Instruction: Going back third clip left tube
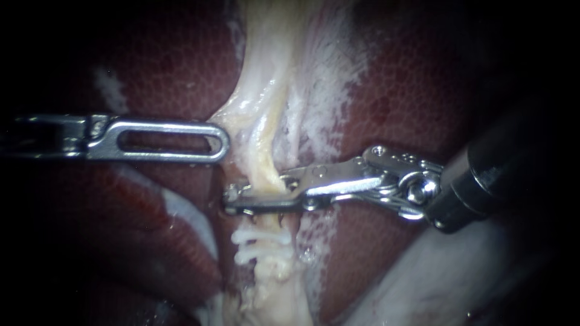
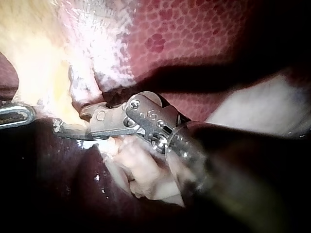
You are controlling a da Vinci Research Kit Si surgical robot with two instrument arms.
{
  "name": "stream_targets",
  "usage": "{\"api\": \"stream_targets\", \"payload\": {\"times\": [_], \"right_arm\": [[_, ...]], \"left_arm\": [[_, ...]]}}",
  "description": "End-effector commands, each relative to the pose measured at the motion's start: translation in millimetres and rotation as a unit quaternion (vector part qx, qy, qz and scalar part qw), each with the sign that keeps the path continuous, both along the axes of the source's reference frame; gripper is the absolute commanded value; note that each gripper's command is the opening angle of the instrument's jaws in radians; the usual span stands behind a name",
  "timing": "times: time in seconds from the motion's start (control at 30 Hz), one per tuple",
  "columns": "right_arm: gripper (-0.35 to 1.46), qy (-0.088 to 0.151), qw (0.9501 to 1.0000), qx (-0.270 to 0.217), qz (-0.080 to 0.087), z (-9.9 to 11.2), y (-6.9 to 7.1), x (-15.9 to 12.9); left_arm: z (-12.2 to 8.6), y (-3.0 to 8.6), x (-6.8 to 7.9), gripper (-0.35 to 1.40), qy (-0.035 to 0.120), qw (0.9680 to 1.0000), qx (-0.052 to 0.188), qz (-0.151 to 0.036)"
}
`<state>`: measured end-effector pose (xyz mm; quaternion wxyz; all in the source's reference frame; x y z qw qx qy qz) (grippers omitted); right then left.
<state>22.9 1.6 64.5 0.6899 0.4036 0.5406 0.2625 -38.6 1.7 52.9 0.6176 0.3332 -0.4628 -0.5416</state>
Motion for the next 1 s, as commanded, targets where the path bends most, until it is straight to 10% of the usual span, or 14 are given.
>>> {"api": "stream_targets", "payload": {"times": [0.03,0.43,0.67,1.0], "right_arm": [[-0.35,0.000,1.0000,0.000,0.000,0.1,0.0,0.0],[-0.35,0.000,0.9999,0.010,-0.002,0.5,-0.5,0.1],[0.42,0.016,0.9997,-0.018,0.002,1.0,-0.8,0.7],[0.60,0.046,0.9916,-0.120,0.008,1.8,-0.2,1.5]], "left_arm": [[0.0,0.0,0.0,-0.35,0.001,1.0000,0.000,0.000],[-0.1,0.0,0.0,-0.35,0.001,1.0000,0.000,0.000],[0.0,0.0,0.0,-0.35,0.001,1.0000,0.000,0.000],[-0.1,0.0,0.0,-0.35,0.001,1.0000,0.000,-0.001]]}}
